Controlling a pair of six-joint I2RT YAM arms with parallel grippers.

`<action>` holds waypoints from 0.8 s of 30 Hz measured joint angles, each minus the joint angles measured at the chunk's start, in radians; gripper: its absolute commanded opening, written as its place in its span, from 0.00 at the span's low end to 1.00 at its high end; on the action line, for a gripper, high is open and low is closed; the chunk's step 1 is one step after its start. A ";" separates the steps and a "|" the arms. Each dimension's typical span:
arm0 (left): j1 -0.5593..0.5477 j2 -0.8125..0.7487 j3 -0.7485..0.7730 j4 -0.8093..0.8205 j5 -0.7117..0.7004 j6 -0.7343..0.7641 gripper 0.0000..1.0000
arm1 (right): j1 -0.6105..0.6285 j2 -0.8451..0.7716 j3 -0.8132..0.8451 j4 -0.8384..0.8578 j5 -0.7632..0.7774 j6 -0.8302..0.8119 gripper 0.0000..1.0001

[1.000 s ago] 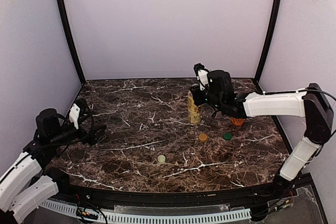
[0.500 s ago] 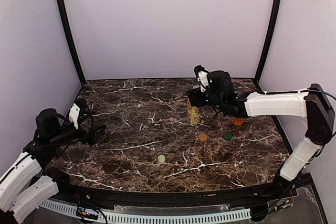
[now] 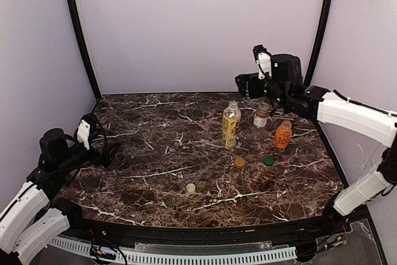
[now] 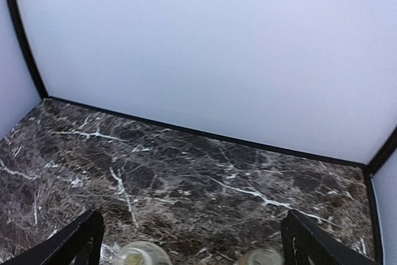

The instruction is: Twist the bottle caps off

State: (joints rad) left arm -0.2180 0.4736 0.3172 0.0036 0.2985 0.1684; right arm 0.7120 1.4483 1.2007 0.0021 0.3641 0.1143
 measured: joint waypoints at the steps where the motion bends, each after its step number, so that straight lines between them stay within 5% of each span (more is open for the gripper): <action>1: 0.005 -0.003 -0.001 0.003 -0.017 -0.002 0.99 | -0.030 -0.036 -0.001 -0.030 0.018 0.018 0.99; 14: 0.111 -0.084 -0.053 0.002 -0.243 -0.079 0.99 | -0.292 -0.634 -0.449 -0.352 0.188 0.270 0.99; 24: 0.171 -0.146 -0.083 0.002 -0.241 -0.091 0.99 | -0.404 -0.669 -0.669 -0.418 0.146 0.402 0.99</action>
State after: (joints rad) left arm -0.0467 0.3279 0.2340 0.0055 0.0570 0.0772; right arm 0.3077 0.7788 0.5316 -0.4156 0.5098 0.5163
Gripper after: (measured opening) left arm 0.987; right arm 0.986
